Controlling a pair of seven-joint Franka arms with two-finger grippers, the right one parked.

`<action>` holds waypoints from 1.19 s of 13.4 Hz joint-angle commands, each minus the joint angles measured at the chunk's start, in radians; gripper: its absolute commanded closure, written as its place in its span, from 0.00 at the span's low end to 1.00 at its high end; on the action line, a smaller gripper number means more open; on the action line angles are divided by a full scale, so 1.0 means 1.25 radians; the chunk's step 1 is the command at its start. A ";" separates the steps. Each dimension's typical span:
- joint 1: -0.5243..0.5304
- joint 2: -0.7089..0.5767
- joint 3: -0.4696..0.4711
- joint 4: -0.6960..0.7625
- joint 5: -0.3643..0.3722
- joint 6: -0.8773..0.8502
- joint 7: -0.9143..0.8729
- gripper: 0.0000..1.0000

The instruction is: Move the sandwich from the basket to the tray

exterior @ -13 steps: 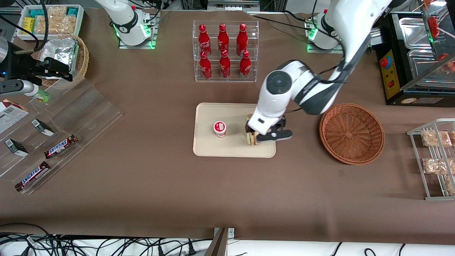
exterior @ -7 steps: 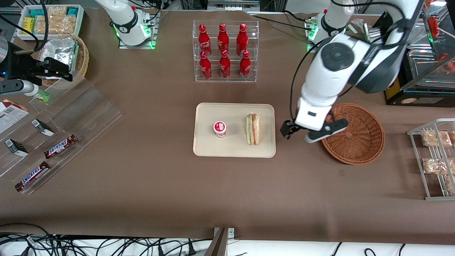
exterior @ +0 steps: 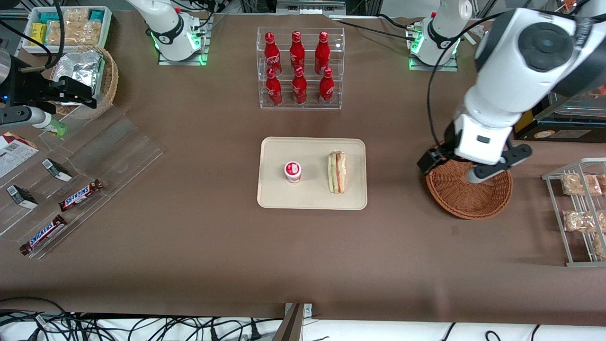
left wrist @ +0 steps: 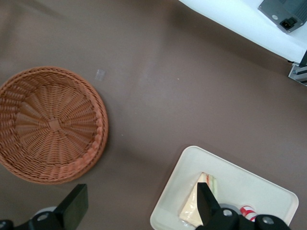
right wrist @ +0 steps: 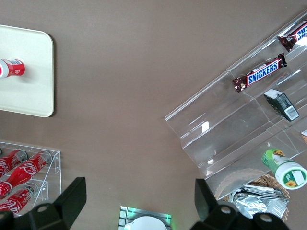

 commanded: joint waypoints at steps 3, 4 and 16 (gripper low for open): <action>-0.027 -0.091 0.191 -0.002 -0.125 -0.110 0.314 0.00; -0.032 -0.104 0.223 -0.002 -0.127 -0.131 0.378 0.00; -0.050 -0.132 0.315 -0.022 -0.096 -0.184 0.773 0.00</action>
